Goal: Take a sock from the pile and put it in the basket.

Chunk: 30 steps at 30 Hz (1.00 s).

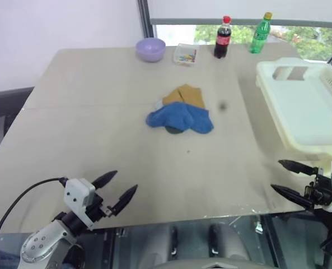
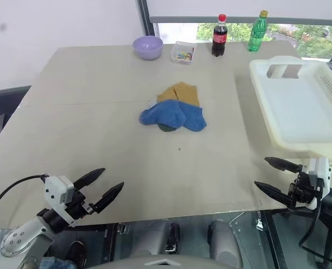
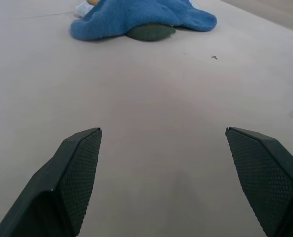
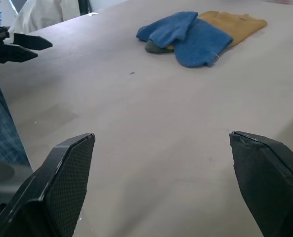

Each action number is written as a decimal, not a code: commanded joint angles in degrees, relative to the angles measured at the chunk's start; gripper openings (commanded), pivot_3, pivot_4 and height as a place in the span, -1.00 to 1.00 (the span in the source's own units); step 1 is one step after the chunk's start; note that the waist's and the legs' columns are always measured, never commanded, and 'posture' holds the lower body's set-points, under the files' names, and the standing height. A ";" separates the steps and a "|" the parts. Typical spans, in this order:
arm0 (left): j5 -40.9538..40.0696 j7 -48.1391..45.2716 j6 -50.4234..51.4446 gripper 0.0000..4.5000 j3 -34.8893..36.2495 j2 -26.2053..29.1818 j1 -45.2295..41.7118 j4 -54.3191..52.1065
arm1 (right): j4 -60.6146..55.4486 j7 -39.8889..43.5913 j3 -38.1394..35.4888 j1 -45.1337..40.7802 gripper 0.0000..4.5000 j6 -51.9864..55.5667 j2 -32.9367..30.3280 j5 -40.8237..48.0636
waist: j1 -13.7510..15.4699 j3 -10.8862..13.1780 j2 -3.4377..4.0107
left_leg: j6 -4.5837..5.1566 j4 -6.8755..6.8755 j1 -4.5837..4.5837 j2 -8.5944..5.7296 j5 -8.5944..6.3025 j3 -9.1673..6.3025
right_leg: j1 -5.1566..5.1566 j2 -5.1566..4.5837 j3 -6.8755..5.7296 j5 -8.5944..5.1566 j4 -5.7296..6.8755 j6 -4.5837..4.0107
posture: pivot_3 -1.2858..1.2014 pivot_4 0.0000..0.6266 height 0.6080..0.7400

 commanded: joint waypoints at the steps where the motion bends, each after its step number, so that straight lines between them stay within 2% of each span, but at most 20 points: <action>1: -0.36 -1.57 -1.14 0.93 0.89 0.67 1.13 -1.44 | -1.01 0.53 -1.10 0.32 0.99 -1.75 1.12 0.57 | -0.03 0.00 0.00 | 0.00 0.00 0.00 0.00 0.00 0.00 | 0.00 0.00 0.00 0.00 0.00 0.00 | 0.03 -0.52 1.00; 23: -0.90 -4.14 -1.09 0.93 1.10 1.15 -1.45 0.70 | -3.88 -2.66 -0.14 0.73 0.99 -2.16 3.52 0.34 | -0.03 -0.02 -0.03 | -0.01 0.01 0.01 0.00 0.01 0.01 | 0.01 0.03 -0.02 0.02 -0.01 -0.02 | 0.03 -0.52 1.00; 30: -5.93 -7.78 -1.02 0.93 3.24 1.88 -3.52 1.41 | -6.49 -4.57 1.66 0.34 0.99 -0.53 4.69 0.25 | -0.04 -0.02 -0.03 | -0.01 0.01 0.01 0.00 0.01 0.01 | 0.01 0.06 -0.02 0.02 -0.01 -0.02 | 0.03 -0.52 1.00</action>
